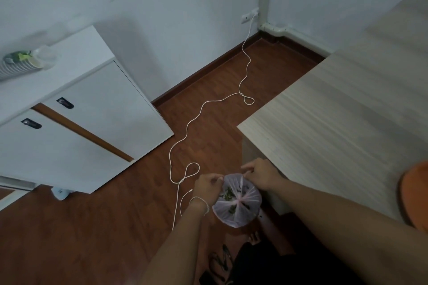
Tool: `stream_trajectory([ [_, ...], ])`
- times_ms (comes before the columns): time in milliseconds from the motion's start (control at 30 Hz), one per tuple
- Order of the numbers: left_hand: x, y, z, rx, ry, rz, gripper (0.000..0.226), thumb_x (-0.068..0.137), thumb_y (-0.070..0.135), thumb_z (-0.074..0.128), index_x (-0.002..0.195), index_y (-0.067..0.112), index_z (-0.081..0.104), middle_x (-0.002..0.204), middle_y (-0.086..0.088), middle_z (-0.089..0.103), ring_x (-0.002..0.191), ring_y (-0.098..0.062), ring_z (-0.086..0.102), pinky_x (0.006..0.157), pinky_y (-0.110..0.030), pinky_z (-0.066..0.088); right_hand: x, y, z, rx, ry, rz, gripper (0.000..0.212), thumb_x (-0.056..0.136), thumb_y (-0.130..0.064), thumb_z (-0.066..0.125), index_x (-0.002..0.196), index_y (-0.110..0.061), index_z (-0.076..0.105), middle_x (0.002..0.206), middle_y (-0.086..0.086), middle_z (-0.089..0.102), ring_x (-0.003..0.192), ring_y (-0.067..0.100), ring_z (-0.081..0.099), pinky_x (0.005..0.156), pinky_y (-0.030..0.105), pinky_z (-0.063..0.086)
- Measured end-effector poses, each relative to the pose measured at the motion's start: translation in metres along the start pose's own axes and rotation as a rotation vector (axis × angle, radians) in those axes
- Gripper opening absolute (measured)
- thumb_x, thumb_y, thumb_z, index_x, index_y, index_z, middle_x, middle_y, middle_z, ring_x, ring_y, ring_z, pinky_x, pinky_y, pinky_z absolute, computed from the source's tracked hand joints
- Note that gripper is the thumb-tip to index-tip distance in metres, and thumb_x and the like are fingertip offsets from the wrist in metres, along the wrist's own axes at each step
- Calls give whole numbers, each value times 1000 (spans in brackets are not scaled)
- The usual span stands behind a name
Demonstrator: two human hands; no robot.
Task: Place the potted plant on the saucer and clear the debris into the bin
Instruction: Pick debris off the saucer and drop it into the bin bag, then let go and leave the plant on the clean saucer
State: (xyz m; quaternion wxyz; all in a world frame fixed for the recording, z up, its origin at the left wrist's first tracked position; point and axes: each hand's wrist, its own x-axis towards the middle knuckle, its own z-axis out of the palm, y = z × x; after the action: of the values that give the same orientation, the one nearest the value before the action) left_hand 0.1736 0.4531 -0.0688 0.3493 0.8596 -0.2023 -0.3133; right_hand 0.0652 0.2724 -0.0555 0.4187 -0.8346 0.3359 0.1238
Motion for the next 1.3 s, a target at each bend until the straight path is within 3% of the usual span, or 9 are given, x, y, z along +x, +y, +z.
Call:
stream_trajectory([
  [167,-6,1,2,-10,-10,-13,35,74,40,54,88,17,76,75,-5,78,72,-19,73,79,-41,59,-3,-1,0,48,48,-38,21,85,-19,73,104,-14,78,110,4,77,95,12,69,81,19,49],
  [333,-6,-14,9,-43,-5,-17,21,71,46,55,75,39,73,71,-4,76,68,-21,73,74,-46,60,-11,7,-8,89,39,-47,11,87,-21,70,86,-18,81,82,-6,74,79,7,68,75,25,54],
  [500,-14,14,17,71,2,45,36,81,39,49,94,18,75,84,-4,78,81,-20,73,80,-38,58,-25,23,-22,119,119,-44,12,88,-23,71,91,-17,80,94,-2,78,84,9,68,78,21,49],
  [633,-12,57,39,118,0,138,25,92,21,54,105,12,73,100,-9,76,95,-23,70,87,-33,55,-46,44,-47,115,200,-76,17,89,-25,65,92,-16,80,96,-2,78,87,12,69,80,25,52],
  [800,-7,129,96,206,-70,356,24,92,25,54,104,14,72,104,-4,75,97,-19,68,90,-32,53,-93,117,-100,147,347,-51,21,92,-28,61,95,-16,78,99,-1,76,90,14,67,85,32,53],
  [967,-20,200,186,295,-279,522,23,90,25,60,108,15,71,106,-5,72,98,-19,68,91,-36,55,-179,229,-161,152,680,67,17,92,-30,64,92,-19,77,92,-2,76,85,12,65,75,28,47],
  [1133,-58,251,271,561,-602,611,70,82,48,66,140,14,45,139,-4,44,129,-19,46,111,-32,37,-295,350,-172,131,967,259,31,86,-50,60,94,-25,77,90,-4,75,85,17,68,77,34,52],
  [1233,-74,258,307,731,-709,560,120,62,69,72,151,13,15,158,1,12,145,-17,22,116,-28,26,-350,402,-146,58,1033,421,64,76,-73,56,109,-20,72,101,1,69,94,24,63,86,40,52],
  [1300,-78,255,322,860,-717,540,140,47,78,71,152,17,1,162,4,-4,150,-17,7,120,-32,22,-377,421,-126,55,929,549,95,64,-85,55,131,-17,59,127,8,61,116,28,56,100,46,48],
])
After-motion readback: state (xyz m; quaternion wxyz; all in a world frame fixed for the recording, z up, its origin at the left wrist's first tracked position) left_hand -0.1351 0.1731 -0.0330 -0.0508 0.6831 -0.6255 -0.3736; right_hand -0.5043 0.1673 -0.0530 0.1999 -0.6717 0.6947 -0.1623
